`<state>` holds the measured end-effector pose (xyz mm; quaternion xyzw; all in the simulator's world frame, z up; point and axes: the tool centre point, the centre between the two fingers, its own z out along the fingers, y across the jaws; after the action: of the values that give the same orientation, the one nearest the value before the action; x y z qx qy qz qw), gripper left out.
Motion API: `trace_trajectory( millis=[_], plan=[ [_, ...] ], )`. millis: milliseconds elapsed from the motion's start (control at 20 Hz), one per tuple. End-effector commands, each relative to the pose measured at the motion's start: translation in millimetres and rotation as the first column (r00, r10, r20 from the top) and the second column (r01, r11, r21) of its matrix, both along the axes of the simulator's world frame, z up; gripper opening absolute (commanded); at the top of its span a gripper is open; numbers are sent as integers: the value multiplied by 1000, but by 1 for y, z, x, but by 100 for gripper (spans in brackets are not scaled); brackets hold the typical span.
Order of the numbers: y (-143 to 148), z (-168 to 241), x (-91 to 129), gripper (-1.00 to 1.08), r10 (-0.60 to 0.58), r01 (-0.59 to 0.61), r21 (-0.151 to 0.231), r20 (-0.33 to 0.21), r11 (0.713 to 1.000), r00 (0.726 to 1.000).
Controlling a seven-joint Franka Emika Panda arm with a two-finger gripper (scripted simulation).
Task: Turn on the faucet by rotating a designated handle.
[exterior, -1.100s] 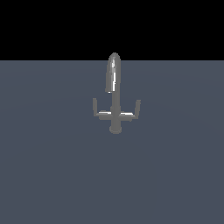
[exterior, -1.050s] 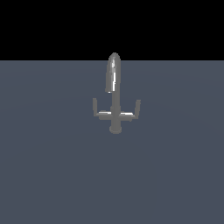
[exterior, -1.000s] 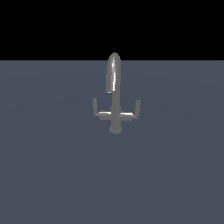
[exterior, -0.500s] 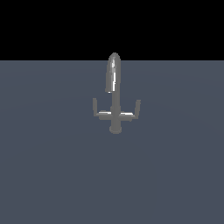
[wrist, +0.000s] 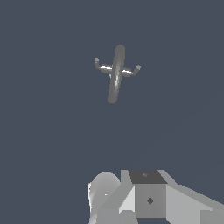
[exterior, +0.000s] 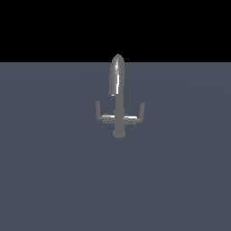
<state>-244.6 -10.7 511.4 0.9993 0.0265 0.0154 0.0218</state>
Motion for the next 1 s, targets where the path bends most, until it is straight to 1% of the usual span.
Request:
trace_trajectory(
  millis=[0, 300, 500, 700, 800, 950],
  plan=[
    [-1, -2, 3, -100, 28, -28, -16, -15, 999, 1000],
    [-4, -8, 13, -100, 131, -136, -67, -74, 988, 989],
    [-6, -13, 23, -100, 222, -236, -104, -136, 966, 966],
    [-9, -19, 34, -100, 321, -353, -132, -214, 926, 922],
    [-10, -23, 40, -100, 368, -411, -139, -256, 901, 894],
    [-12, -28, 50, -100, 434, -495, -142, -318, 857, 843]
  ],
)
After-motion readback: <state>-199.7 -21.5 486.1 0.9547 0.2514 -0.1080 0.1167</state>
